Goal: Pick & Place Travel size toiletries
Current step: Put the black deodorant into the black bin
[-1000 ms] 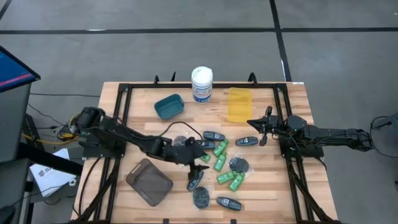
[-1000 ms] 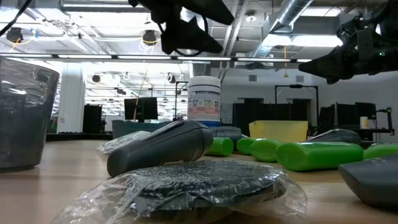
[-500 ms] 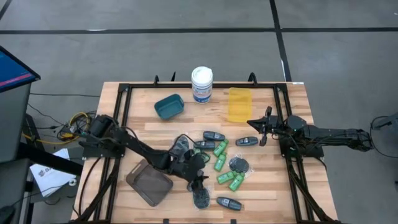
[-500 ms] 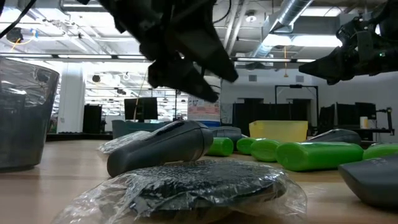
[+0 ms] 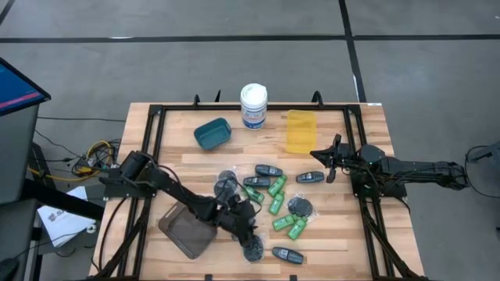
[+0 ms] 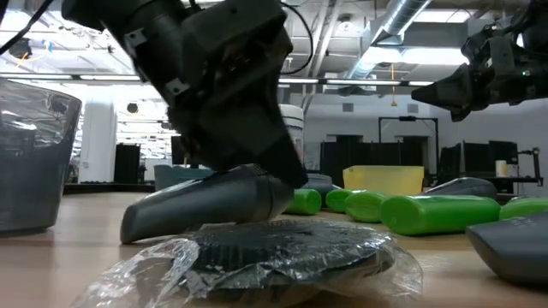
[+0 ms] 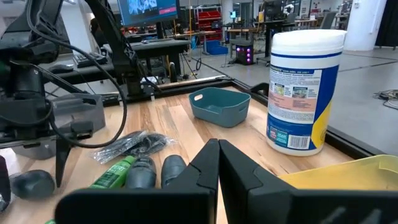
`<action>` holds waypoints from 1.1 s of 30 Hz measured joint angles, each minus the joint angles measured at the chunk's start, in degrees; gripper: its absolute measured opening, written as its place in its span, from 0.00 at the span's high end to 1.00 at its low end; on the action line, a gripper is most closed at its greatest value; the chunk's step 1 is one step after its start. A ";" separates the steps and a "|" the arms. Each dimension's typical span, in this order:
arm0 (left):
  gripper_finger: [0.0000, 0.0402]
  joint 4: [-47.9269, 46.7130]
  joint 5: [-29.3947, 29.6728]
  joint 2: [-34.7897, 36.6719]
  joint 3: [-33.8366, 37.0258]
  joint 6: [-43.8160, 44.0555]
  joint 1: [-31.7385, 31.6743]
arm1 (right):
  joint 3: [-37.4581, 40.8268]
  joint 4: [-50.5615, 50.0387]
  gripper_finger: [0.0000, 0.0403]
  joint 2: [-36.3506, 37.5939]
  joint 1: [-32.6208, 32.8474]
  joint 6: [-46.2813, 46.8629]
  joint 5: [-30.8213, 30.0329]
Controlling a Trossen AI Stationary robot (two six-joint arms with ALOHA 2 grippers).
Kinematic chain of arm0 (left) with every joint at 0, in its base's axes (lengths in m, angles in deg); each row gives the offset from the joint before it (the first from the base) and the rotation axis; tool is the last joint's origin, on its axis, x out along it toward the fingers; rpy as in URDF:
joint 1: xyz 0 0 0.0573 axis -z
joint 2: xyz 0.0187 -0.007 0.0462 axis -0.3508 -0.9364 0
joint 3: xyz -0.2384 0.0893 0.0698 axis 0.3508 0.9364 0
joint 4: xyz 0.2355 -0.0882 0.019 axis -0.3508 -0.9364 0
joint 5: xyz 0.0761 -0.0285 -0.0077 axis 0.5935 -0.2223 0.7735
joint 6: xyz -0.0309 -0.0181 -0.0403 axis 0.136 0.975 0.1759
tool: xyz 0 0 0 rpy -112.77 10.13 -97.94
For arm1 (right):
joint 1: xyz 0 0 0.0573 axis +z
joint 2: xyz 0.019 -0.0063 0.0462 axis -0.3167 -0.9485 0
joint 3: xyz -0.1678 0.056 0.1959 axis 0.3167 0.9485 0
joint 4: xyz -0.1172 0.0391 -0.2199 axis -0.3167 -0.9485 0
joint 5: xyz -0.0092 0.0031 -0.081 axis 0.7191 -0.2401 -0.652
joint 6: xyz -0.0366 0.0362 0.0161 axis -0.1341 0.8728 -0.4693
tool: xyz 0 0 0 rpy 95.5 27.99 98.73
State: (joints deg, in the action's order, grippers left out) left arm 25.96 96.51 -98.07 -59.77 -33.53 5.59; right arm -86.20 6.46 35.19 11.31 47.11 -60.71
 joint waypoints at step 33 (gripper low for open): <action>0.53 -8.15 -7.68 0.52 0.04 7.48 -0.84 | 0.00 -0.39 1.00 0.02 0.00 0.00 0.00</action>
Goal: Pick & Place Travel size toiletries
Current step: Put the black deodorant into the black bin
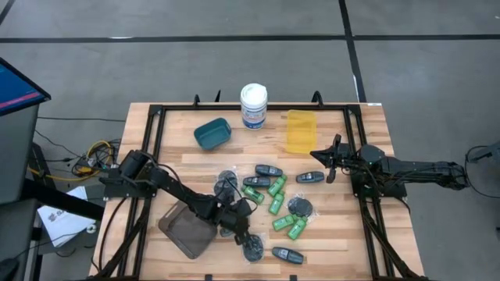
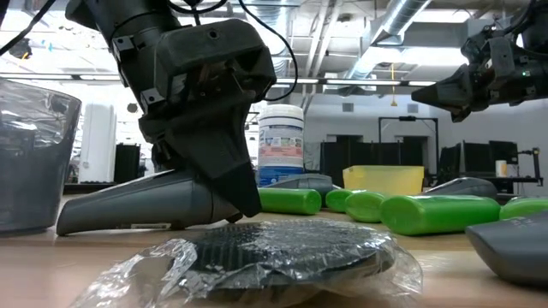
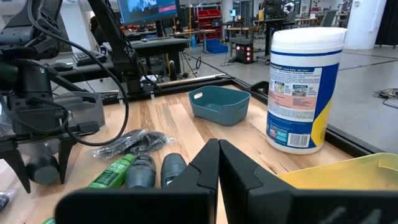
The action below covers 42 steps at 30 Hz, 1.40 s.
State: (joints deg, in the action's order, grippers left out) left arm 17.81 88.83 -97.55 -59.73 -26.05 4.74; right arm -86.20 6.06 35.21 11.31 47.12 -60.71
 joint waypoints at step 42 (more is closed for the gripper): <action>0.54 -26.42 4.64 26.67 7.11 7.02 13.72 | 0.00 -0.33 1.00 -0.02 0.00 0.06 -0.02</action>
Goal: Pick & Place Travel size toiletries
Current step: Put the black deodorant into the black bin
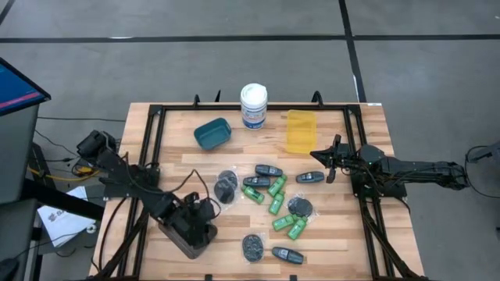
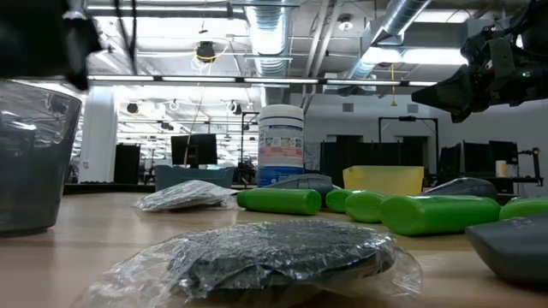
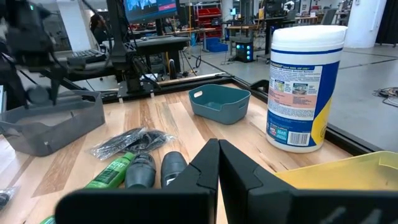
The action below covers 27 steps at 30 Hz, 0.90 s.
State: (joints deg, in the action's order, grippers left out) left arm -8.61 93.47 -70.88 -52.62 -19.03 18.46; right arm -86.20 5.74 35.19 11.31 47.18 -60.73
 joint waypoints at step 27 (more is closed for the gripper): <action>0.42 5.11 -2.01 -0.13 8.85 6.30 1.73 | 0.00 1.03 1.00 0.01 0.00 4.75 0.07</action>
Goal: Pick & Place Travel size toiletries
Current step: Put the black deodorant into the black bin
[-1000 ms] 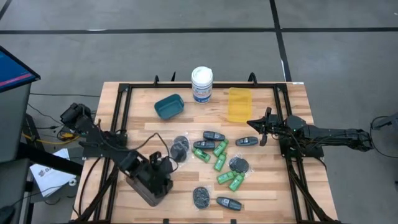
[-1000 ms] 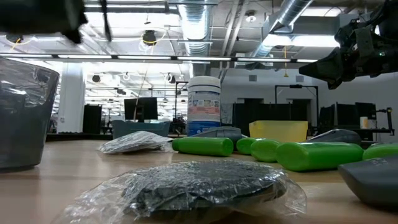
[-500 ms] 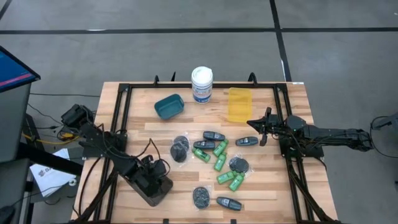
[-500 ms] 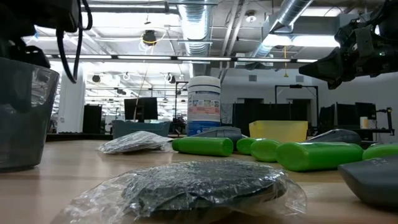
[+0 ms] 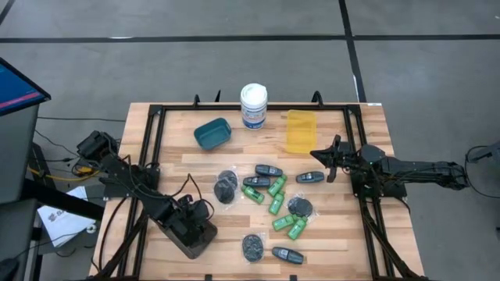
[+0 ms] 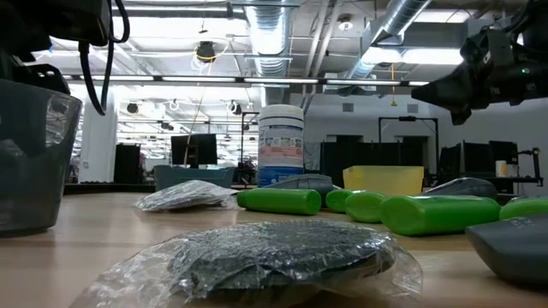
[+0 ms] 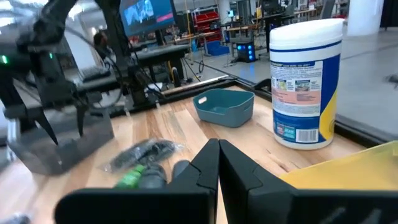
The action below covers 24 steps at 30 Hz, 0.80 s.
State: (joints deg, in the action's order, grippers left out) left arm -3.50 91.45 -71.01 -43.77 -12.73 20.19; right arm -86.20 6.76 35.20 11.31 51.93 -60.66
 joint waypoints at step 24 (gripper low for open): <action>0.39 3.46 18.29 18.33 -0.09 -15.34 -1.22 | -22.04 -20.50 0.31 -24.54 0.24 -5.80 -0.44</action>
State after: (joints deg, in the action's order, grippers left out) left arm -0.04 109.75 -52.68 -43.86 -28.08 18.97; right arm -108.24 -13.74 10.66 11.55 46.13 -61.10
